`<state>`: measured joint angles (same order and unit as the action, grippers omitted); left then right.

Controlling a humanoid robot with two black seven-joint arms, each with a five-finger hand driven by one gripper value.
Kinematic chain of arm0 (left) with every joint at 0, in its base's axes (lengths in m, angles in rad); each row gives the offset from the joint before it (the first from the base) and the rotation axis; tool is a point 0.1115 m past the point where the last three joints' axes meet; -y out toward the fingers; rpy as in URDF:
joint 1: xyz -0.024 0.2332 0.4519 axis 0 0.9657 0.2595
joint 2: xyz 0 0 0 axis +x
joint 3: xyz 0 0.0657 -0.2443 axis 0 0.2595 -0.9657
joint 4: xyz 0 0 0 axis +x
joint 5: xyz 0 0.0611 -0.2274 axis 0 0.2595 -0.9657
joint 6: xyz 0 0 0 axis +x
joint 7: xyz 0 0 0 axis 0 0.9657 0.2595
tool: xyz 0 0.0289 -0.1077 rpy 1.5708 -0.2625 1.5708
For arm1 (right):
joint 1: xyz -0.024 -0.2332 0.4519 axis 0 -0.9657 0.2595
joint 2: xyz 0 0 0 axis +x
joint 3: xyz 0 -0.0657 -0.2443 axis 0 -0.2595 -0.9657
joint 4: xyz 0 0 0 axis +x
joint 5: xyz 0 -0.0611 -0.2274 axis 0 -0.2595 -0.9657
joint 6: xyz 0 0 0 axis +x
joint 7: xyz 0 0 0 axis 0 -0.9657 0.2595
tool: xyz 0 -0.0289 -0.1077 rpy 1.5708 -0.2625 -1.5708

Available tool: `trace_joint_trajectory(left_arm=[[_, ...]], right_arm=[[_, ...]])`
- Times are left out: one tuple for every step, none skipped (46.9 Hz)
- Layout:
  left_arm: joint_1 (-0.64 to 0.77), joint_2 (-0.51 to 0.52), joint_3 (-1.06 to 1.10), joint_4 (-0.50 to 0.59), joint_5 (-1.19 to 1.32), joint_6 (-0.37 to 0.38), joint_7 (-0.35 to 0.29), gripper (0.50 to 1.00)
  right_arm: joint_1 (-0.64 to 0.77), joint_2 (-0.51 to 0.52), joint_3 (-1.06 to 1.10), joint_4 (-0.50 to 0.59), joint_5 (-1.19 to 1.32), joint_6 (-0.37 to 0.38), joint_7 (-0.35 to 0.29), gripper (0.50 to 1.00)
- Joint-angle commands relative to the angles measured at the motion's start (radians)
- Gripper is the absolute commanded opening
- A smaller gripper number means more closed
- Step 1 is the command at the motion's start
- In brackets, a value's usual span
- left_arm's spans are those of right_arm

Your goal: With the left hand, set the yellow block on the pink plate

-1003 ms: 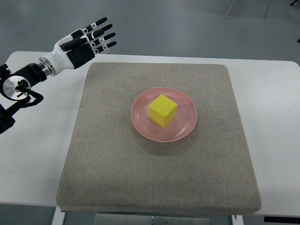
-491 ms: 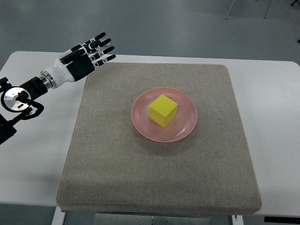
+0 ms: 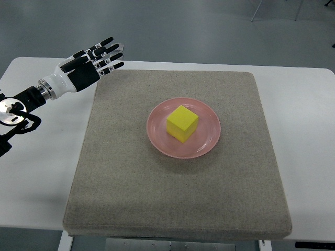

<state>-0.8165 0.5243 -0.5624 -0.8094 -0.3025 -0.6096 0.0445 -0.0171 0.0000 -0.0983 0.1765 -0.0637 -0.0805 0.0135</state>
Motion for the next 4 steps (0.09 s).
trace_joint_trajectory(left_arm=[[-0.004,0.016,-0.001,0.001,-0.003,-0.001,0.0,0.994],[-0.004,0.016,-0.001,0.001,-0.003,-0.001,0.0,0.994],[-0.004,0.017,-0.001,0.002,-0.003,-0.001,0.0,0.994],[-0.004,0.017,-0.001,0.003,-0.003,-0.001,0.0,0.994]], right_arm=[[-0.001,0.0,-0.001,0.0,-0.001,0.001,0.0,0.924],[-0.001,0.0,-0.003,0.0,-0.001,0.001,0.0,0.924],[-0.001,0.0,-0.003,0.0,-0.001,0.001,-0.001,0.924],[-0.001,0.0,-0.003,0.0,-0.001,0.001,-0.001,0.924]])
